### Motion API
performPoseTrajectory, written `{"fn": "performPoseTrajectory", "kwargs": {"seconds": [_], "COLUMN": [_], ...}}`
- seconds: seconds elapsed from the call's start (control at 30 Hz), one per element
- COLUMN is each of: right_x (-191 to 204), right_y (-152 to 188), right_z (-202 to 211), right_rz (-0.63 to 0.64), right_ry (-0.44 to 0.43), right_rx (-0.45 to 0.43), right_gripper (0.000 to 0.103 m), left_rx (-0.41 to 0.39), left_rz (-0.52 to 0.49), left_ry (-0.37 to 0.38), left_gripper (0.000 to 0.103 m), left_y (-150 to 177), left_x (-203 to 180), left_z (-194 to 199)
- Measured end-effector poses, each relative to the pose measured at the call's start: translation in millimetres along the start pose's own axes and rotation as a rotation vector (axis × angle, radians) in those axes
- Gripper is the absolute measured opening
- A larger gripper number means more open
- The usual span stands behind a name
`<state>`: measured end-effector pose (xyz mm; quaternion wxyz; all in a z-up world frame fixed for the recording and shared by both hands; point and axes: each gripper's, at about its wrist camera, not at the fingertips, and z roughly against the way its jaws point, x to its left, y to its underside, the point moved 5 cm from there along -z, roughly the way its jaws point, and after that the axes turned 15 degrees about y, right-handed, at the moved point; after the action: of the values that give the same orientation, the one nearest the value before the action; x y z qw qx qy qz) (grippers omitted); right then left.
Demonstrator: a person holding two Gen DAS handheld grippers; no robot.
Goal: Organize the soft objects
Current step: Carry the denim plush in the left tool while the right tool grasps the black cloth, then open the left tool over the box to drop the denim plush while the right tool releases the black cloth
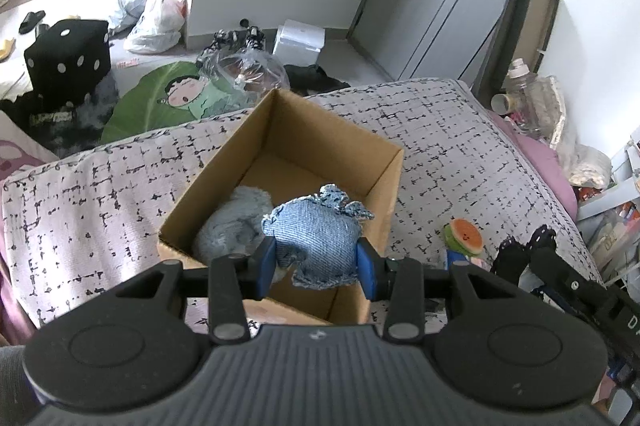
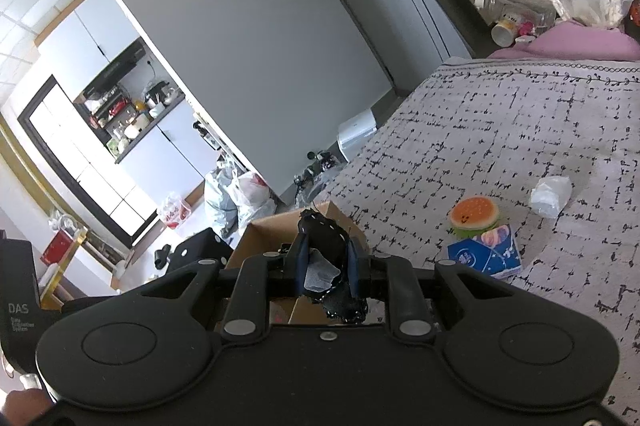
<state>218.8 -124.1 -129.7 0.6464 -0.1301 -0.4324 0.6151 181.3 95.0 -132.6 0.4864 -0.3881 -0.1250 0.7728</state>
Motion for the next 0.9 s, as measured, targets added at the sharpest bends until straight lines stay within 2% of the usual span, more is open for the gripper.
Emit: {"fn": "performPoseTrajectory", "kwargs": {"seconds": [0.57, 0.9], "right_x": [35.4, 44.2], "right_y": [14.3, 16.6], "right_z": [-29.3, -43.7], "right_rz": [0.022, -0.016], "right_ry": [-0.056, -0.075], "right_rx": [0.063, 0.091], "right_gripper": [0.020, 0.020], "left_rx": [0.067, 0.123], "left_rz": [0.039, 0.079], "left_ry": [0.037, 0.073], "left_gripper": [0.042, 0.056], "left_y": [-4.5, -5.5], "left_x": [22.7, 29.5], "left_z": [-19.7, -27.7]}}
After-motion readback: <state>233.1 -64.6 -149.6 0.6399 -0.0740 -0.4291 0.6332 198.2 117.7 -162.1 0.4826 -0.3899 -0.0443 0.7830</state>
